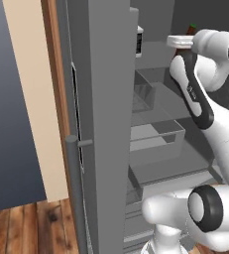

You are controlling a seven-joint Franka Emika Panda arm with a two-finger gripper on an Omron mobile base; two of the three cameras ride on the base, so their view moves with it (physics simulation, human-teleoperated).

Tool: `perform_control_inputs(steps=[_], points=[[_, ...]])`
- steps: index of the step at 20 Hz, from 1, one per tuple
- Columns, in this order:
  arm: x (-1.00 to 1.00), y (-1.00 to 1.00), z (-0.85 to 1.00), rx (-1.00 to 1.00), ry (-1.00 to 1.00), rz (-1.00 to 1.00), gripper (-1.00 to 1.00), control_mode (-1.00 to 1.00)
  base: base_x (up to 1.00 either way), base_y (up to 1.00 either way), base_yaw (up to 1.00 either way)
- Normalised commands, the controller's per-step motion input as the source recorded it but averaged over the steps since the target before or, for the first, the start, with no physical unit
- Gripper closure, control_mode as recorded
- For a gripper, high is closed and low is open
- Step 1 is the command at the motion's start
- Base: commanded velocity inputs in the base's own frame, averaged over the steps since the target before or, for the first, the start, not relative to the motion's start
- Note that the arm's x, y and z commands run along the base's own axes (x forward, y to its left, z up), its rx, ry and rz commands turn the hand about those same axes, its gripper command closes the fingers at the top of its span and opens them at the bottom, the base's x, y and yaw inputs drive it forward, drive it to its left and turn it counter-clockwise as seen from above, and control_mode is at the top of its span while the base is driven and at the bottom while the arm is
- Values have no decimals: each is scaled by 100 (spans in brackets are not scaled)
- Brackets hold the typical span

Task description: Place the liquor and beer on the top shelf of the fridge to keep them out of children's reach, and place the sweet potato on lower shelves for easy access.

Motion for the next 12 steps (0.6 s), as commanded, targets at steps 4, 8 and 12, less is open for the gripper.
perform_control_inputs(steps=[4,8,12], points=[[68,-7,0,2,8,0,100,-100,0,0,0],[61,-3,0,0,5,0,100,-100,0,0,0],[58,-1,0,0,0,0,100,-100,0,0,0]])
